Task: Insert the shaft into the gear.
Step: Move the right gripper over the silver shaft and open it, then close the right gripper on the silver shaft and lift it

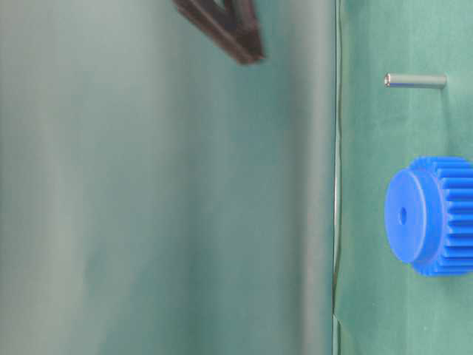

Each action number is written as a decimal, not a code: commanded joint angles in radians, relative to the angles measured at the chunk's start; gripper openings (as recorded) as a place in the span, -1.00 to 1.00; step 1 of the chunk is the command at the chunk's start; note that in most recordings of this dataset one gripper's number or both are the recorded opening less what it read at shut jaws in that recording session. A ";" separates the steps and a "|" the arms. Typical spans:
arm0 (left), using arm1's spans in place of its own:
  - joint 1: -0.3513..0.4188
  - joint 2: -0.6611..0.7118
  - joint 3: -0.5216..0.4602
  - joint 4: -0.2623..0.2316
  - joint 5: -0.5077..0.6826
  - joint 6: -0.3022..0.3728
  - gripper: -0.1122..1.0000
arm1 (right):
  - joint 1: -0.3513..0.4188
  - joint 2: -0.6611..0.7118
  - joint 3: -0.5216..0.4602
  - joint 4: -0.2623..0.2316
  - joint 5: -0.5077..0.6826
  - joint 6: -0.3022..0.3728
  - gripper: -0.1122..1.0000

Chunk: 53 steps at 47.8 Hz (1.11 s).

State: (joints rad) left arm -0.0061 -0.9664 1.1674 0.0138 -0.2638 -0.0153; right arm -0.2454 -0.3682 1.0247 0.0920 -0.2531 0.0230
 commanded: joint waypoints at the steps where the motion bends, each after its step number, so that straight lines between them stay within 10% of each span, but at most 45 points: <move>1: -0.002 0.006 -0.026 0.003 -0.005 0.000 -0.80 | -0.003 0.074 -0.015 0.034 -0.049 0.002 0.56; 53: -0.002 0.006 -0.026 0.003 0.011 -0.011 -0.80 | 0.025 0.333 -0.066 0.081 -0.095 0.034 0.45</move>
State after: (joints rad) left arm -0.0061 -0.9664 1.1674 0.0153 -0.2500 -0.0245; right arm -0.2224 -0.0291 0.9787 0.1749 -0.3436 0.0583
